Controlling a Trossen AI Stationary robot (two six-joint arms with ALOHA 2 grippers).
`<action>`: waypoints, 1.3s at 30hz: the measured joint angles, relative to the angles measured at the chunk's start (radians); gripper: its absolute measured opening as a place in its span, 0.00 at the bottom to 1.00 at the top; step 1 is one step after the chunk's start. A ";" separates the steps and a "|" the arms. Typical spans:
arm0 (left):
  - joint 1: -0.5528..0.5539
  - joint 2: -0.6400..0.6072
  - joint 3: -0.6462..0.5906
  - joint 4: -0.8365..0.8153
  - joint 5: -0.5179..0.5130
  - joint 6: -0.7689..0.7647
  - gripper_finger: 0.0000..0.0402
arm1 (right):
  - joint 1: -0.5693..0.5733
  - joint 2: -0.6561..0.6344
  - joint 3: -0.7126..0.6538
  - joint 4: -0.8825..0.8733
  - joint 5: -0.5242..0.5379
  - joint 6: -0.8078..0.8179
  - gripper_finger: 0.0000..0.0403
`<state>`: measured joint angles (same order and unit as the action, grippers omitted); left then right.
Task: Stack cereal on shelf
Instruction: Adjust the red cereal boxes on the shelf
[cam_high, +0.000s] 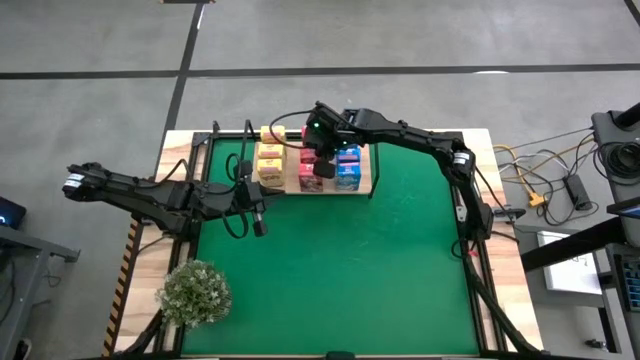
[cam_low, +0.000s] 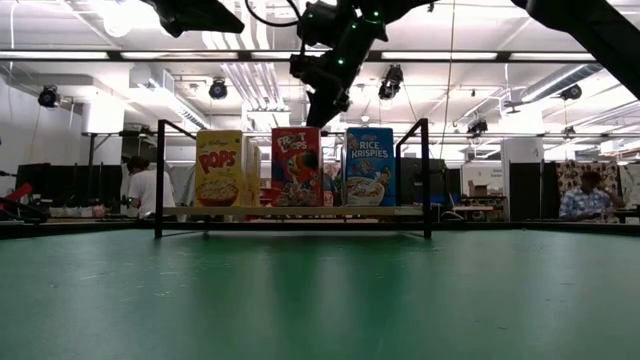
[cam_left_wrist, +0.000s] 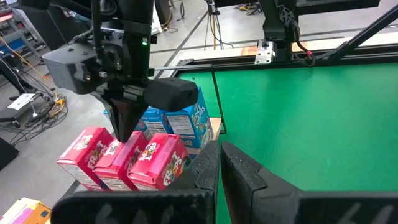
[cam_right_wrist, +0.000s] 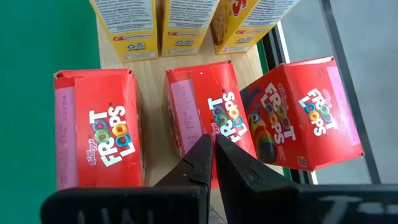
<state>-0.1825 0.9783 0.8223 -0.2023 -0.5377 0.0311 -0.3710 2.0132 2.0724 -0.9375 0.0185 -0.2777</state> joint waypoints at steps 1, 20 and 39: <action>0.000 0.000 0.000 0.000 0.000 0.000 0.00 | 0.000 0.000 0.000 0.000 0.000 0.010 0.03; 0.000 0.000 0.000 0.007 0.000 0.000 0.00 | 0.003 -0.010 0.058 -0.020 0.008 0.045 0.03; 0.000 0.000 0.000 0.022 -0.001 0.001 0.00 | -0.088 0.006 0.042 0.089 0.009 0.006 0.03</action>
<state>-0.1827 0.9779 0.8219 -0.1801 -0.5383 0.0324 -0.4591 2.0197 2.1142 -0.8486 0.0274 -0.2719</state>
